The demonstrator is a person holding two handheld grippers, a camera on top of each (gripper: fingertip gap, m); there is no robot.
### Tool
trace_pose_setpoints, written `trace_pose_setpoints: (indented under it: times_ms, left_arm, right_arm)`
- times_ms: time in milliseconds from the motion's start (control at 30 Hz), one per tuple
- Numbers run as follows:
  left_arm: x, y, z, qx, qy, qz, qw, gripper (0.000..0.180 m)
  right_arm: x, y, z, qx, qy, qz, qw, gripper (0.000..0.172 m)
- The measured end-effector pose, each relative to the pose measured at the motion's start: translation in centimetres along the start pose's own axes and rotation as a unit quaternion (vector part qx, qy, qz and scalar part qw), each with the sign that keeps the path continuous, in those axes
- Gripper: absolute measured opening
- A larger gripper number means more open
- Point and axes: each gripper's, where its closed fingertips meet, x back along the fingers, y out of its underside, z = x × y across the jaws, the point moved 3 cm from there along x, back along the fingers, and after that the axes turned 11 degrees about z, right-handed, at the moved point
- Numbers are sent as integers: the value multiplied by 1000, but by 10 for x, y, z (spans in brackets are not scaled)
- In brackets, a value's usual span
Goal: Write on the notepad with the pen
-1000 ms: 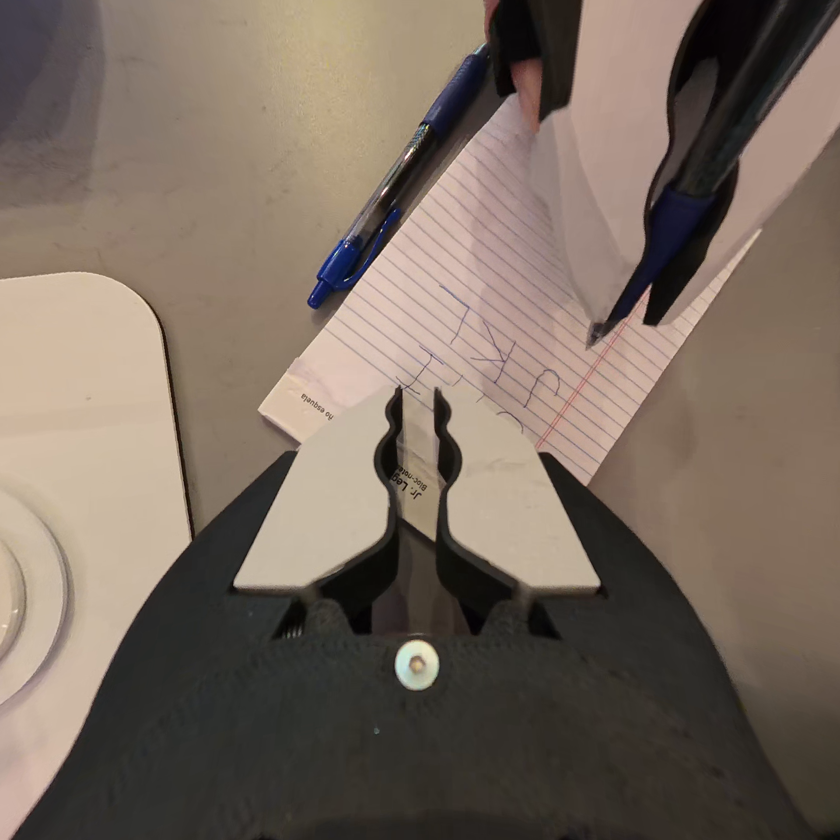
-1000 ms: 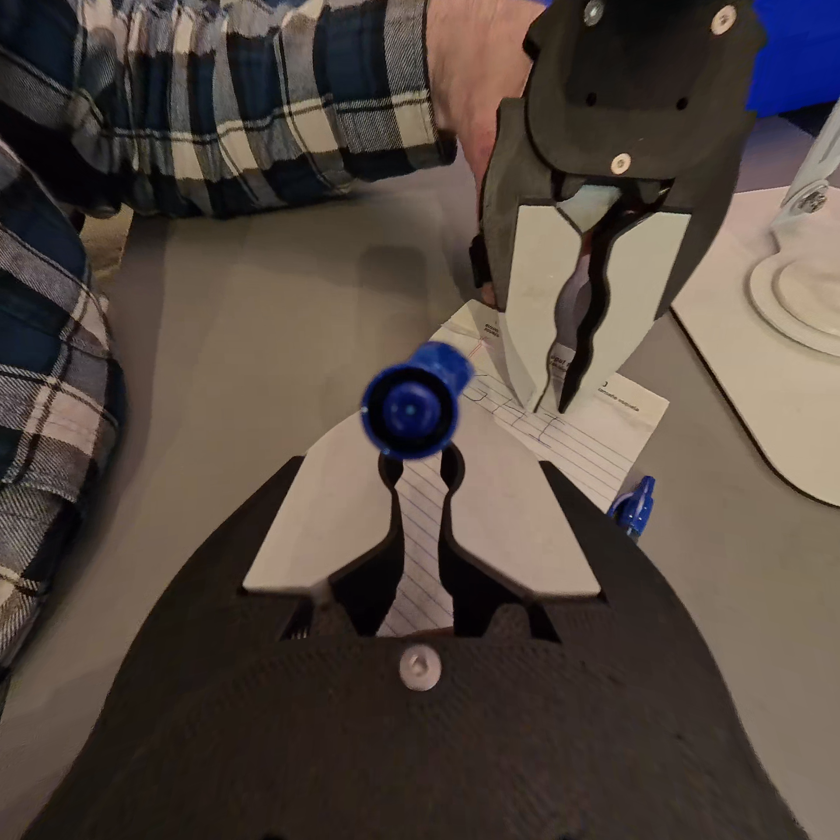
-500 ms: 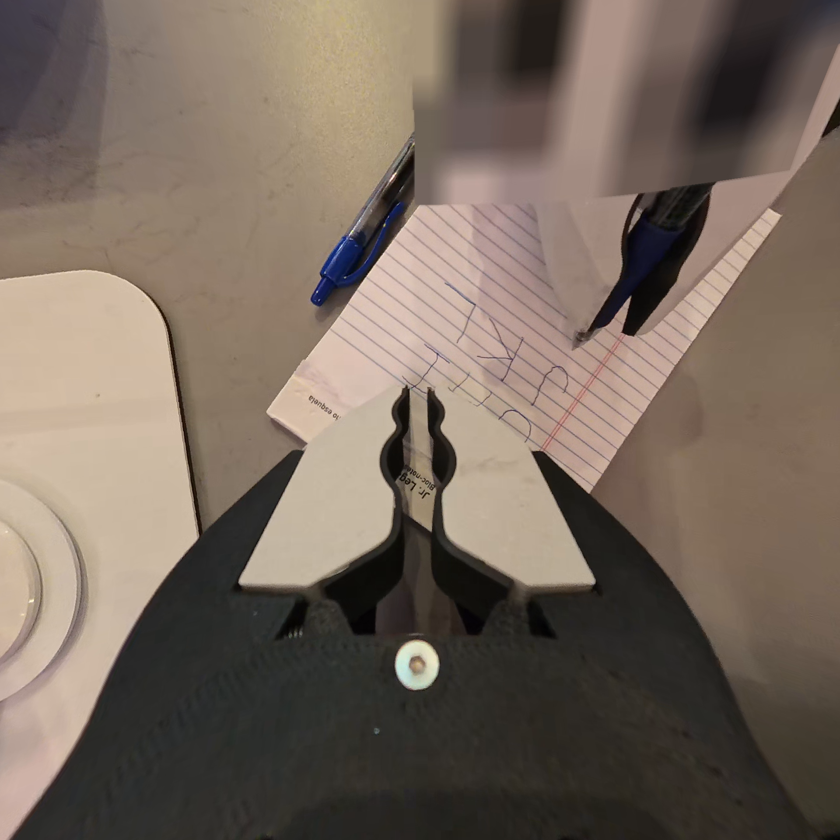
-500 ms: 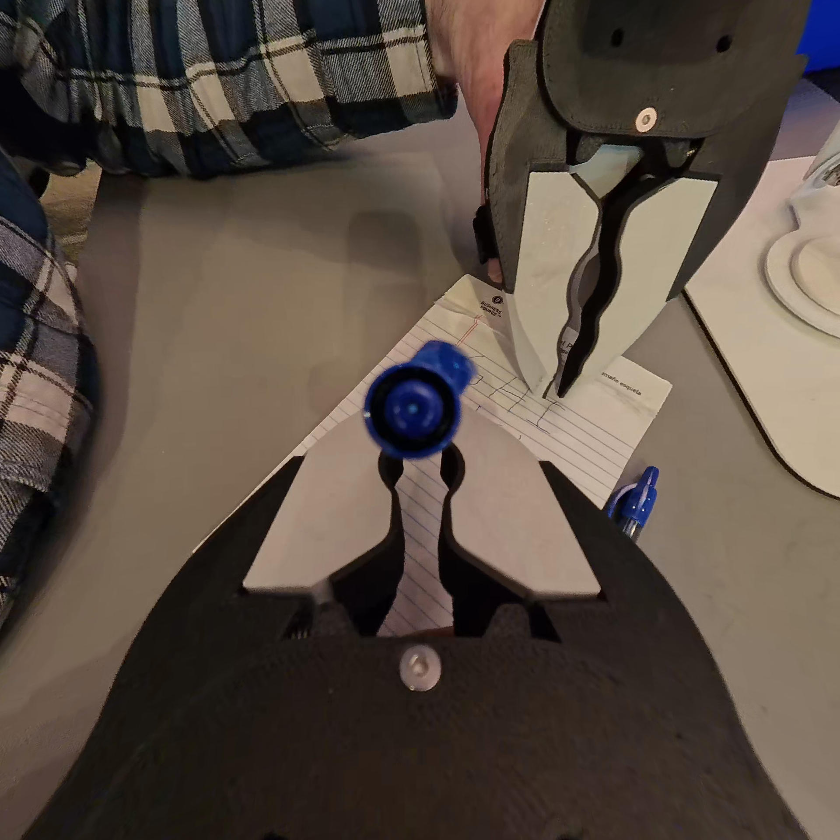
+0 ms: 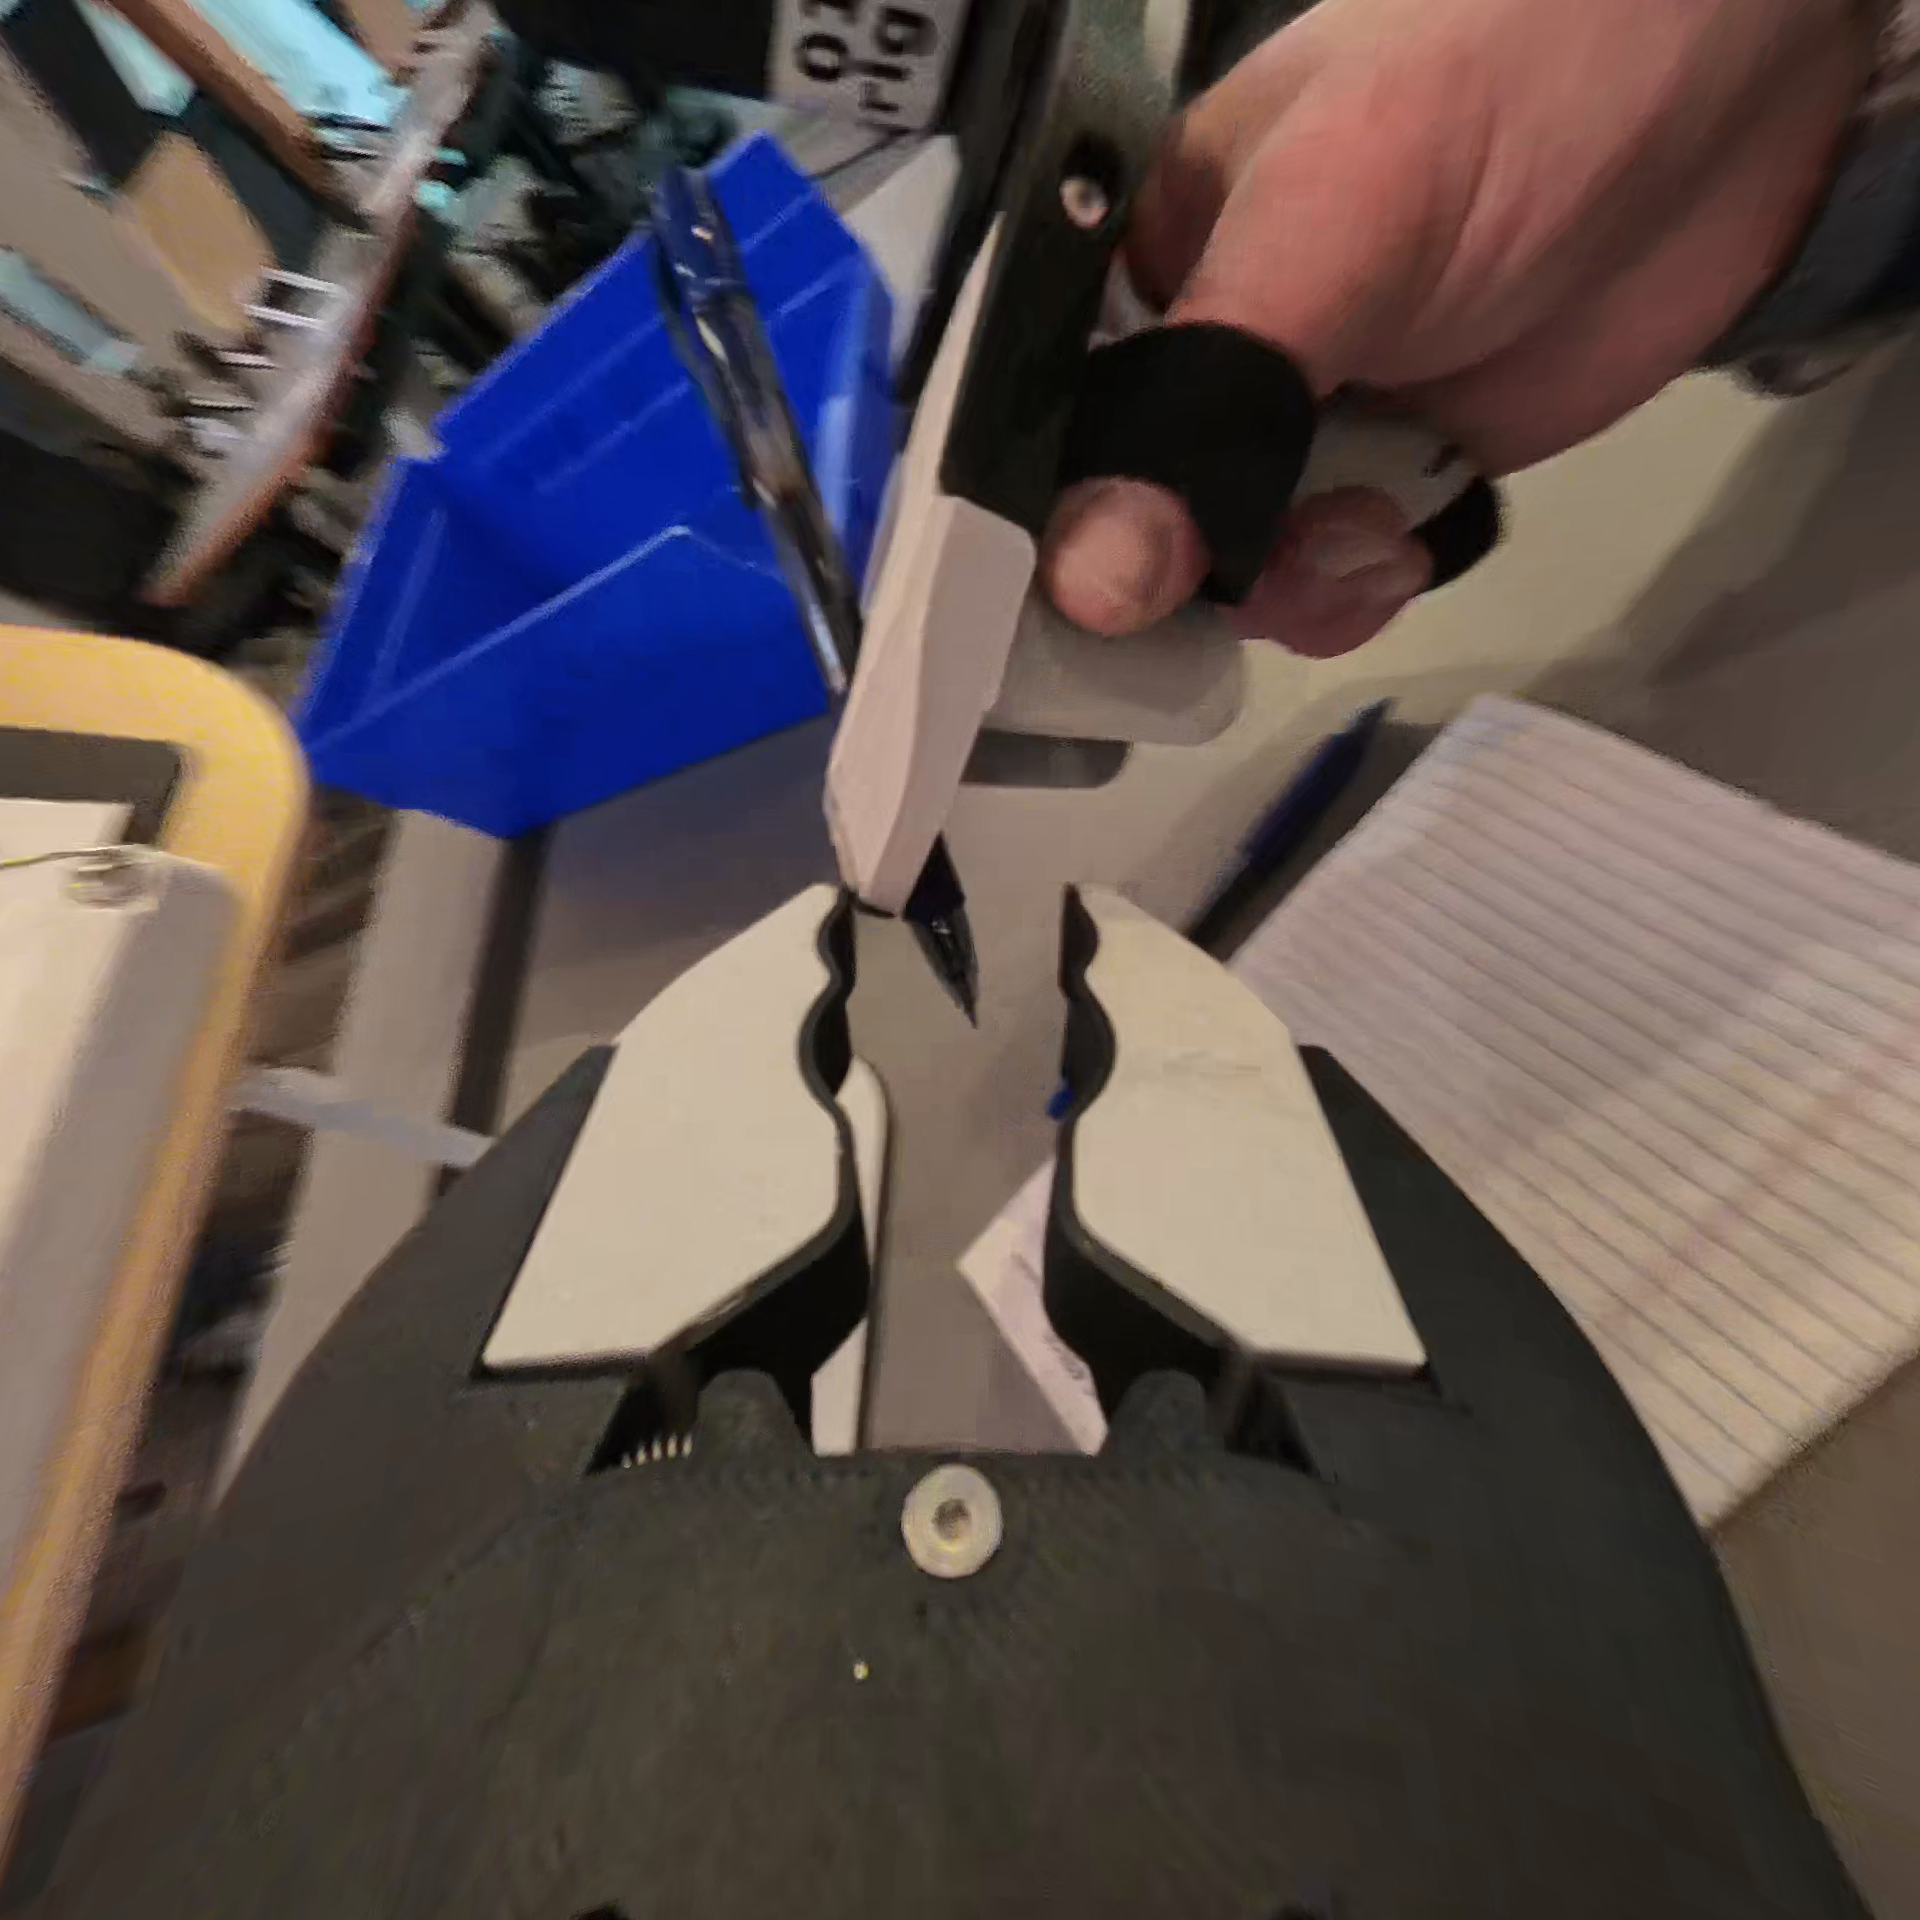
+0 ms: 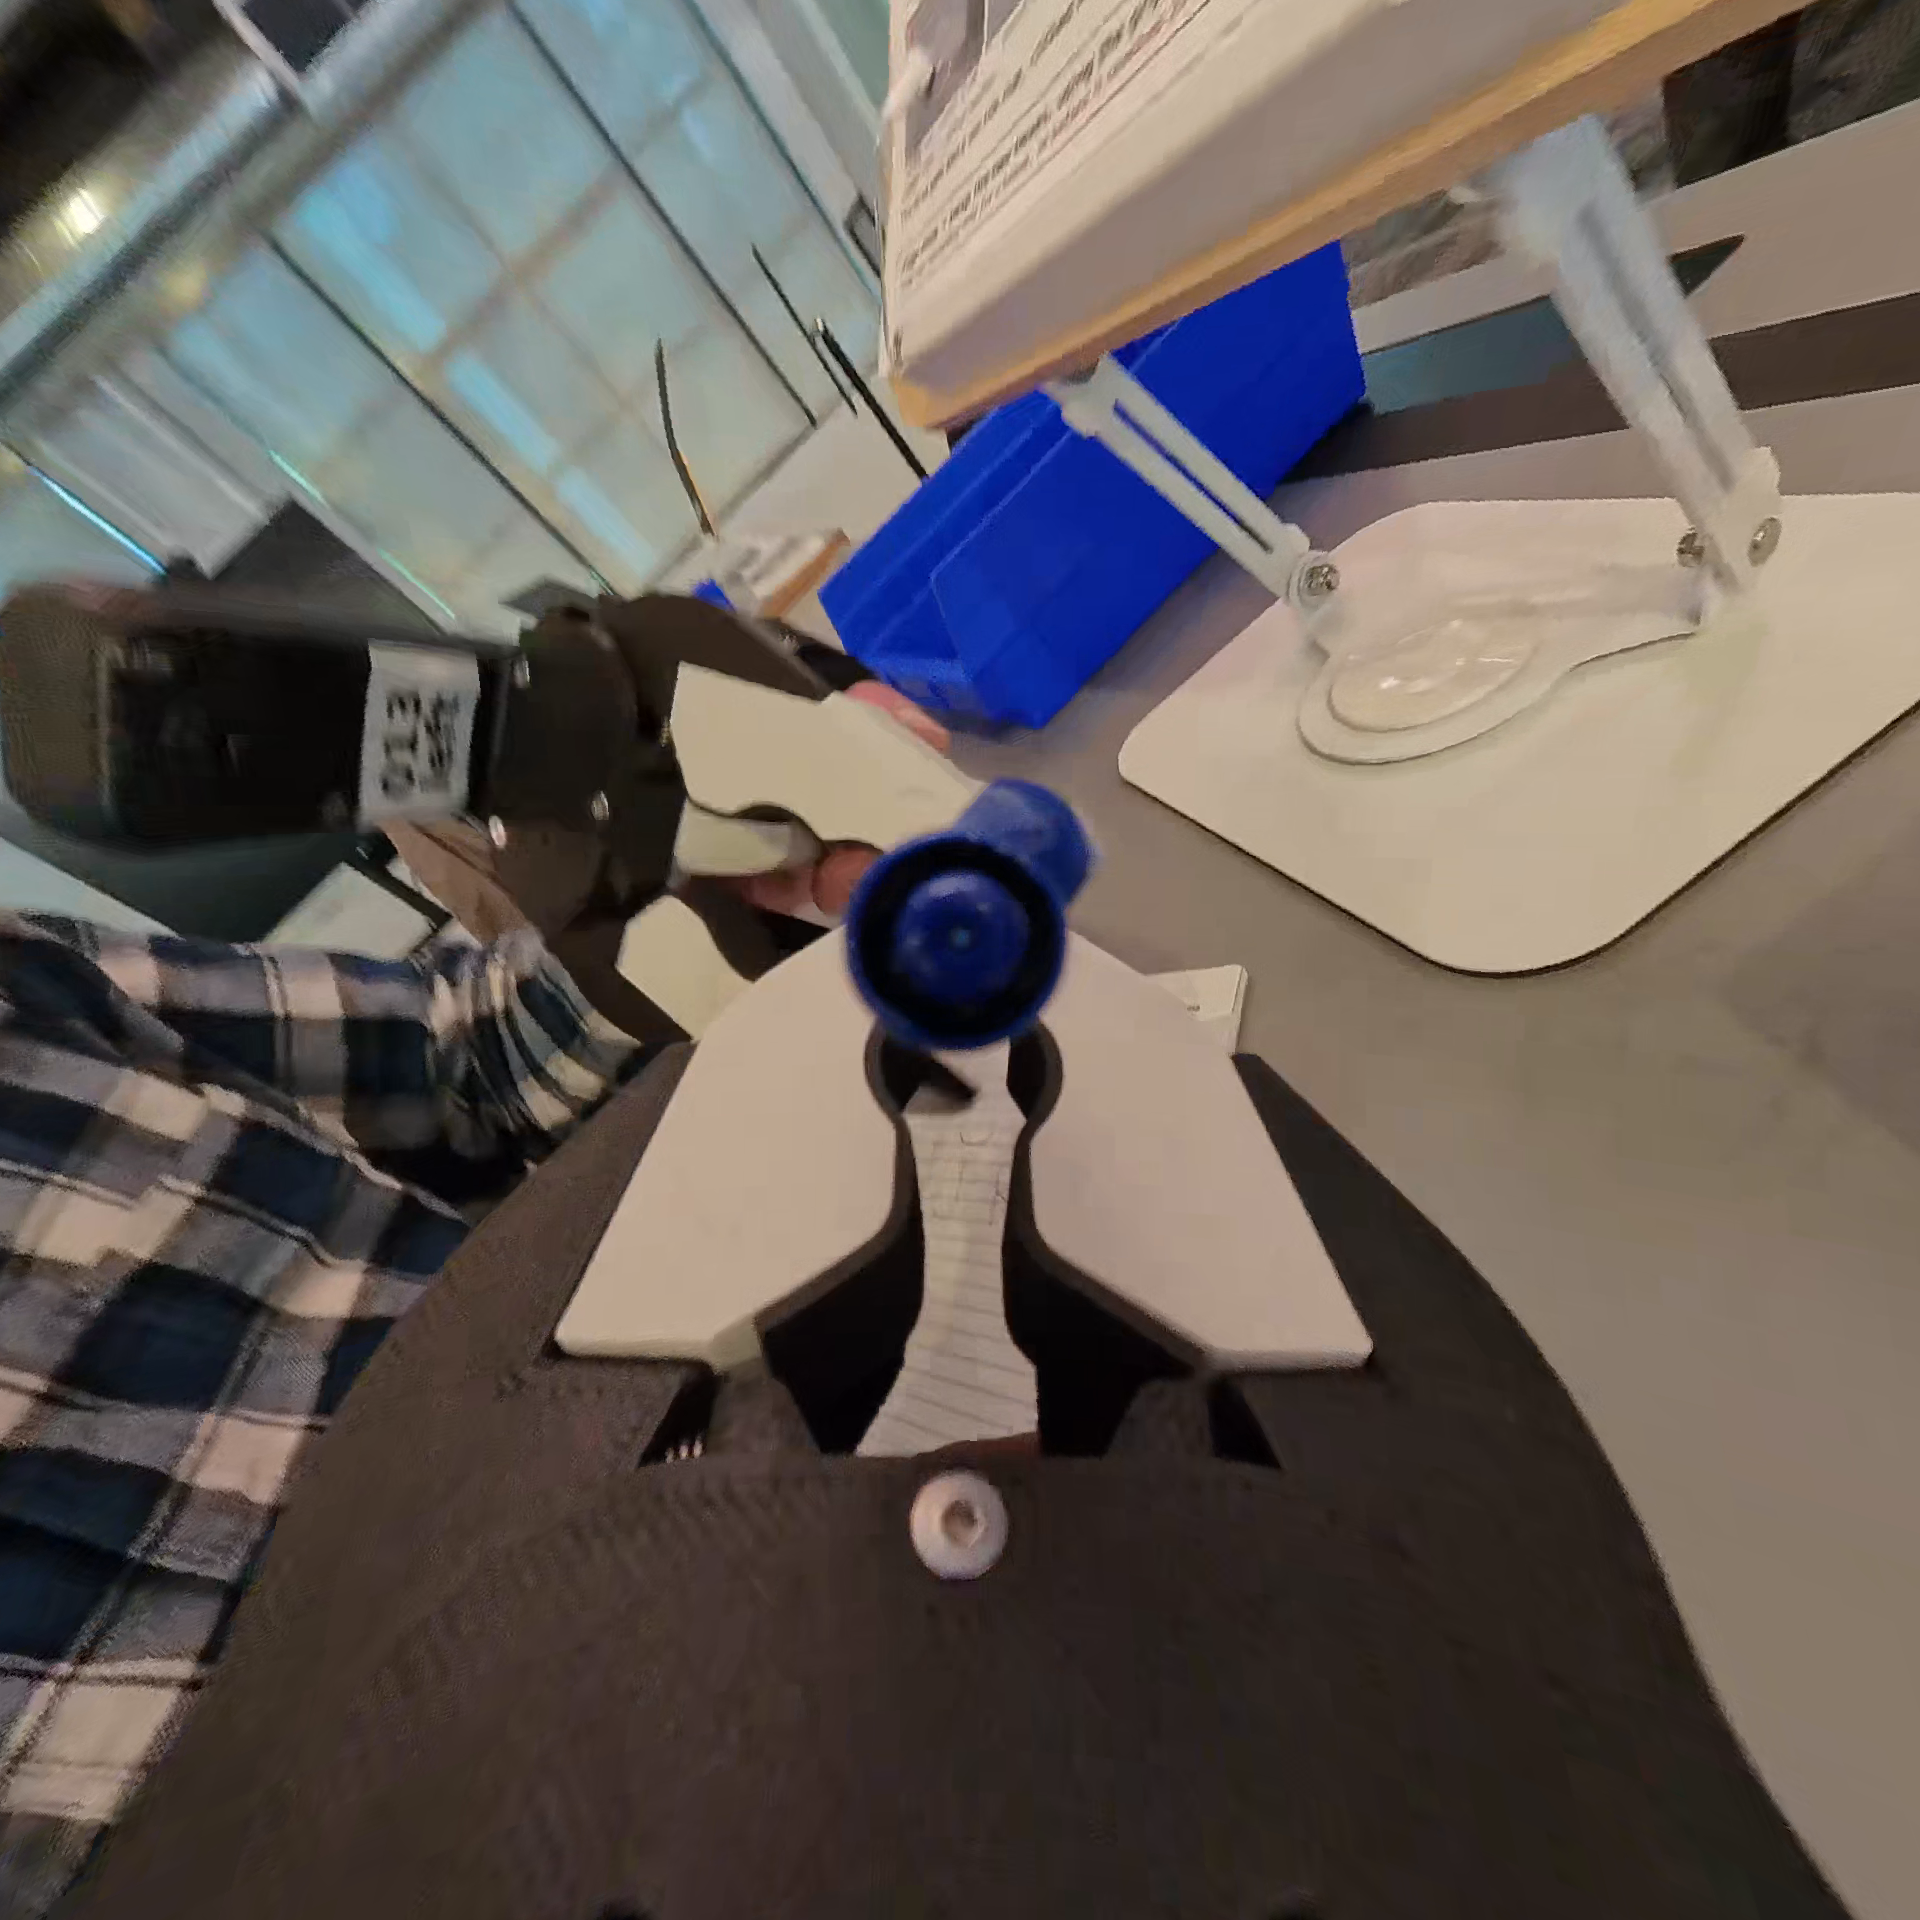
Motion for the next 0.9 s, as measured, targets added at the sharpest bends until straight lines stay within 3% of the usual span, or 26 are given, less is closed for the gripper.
trace_pose_setpoints:
  times_ms: [133, 467, 600, 633, 767, 900]
  left_arm:
    - [-2, -5, -14, 15, -94, 29, 995, 22]
    - [-6, 2, -16, 17, -167, 9, 986, 9]
    - [-6, 1, -16, 28, -180, 8, 983, 9]
    - [-4, 1, -17, 36, -184, 14, 982, 9]
    - [4, -4, -21, 146, -165, 76, 972, 8]
    - [7, -16, -20, 331, -78, 202, 919, 8]
  right_arm:
    - [1, -6, 2, -52, -11, 53, 997, 13]
    - [-2, -14, 11, -85, 7, 111, 990, 12]
    - [-4, -18, 10, -53, 11, 112, 992, 12]
    - [-3, -21, 11, -36, 19, 115, 993, 19]
    - [12, -55, 7, 40, 38, 172, 983, 49]
    - [23, -90, -10, 107, -4, 238, 965, 51]
